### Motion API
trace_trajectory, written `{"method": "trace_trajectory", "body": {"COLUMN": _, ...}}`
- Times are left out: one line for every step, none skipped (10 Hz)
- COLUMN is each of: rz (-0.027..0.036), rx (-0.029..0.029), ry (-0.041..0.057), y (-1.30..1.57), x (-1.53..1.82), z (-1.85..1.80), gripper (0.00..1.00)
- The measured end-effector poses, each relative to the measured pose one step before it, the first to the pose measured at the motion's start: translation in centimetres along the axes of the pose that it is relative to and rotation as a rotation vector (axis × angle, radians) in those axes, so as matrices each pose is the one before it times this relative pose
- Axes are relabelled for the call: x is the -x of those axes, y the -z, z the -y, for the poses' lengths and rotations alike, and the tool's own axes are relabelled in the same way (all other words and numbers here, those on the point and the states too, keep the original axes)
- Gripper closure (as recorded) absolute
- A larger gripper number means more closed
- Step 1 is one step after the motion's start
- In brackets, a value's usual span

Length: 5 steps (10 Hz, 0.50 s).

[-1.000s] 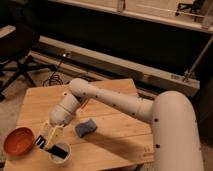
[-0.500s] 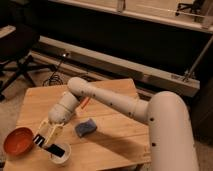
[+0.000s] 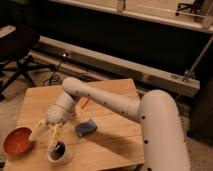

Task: Place the eraser in the ceramic cup

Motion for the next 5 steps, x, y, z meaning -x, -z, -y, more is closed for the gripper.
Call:
{"method": "trace_trajectory", "body": {"rz": -0.0022, "rx": 0.0237, "ry": 0.00454, "y": -0.117, "x": 0.163, "z": 0.064, "gripper": 0.2}}
{"method": "trace_trajectory", "body": {"rz": -0.0021, "rx": 0.0088, "ry": 0.00222, "y": 0.068, "x": 0.14, "z": 0.232, "gripper": 0.2}}
{"method": "trace_trajectory", "body": {"rz": -0.0069, "rx": -0.00398, "ry": -0.00356, "y": 0.225, "x": 0.038, "z": 0.388, "gripper": 0.2}}
{"method": "trace_trajectory", "body": {"rz": -0.00224, "rx": -0.00306, "ry": -0.00186, "y": 0.062, "x": 0.01, "z": 0.094, "gripper": 0.2}}
{"method": "trace_trajectory", "body": {"rz": 0.00008, "rx": -0.00096, "ry": -0.00056, "y": 0.033, "x": -0.011, "z": 0.001, "gripper": 0.2}}
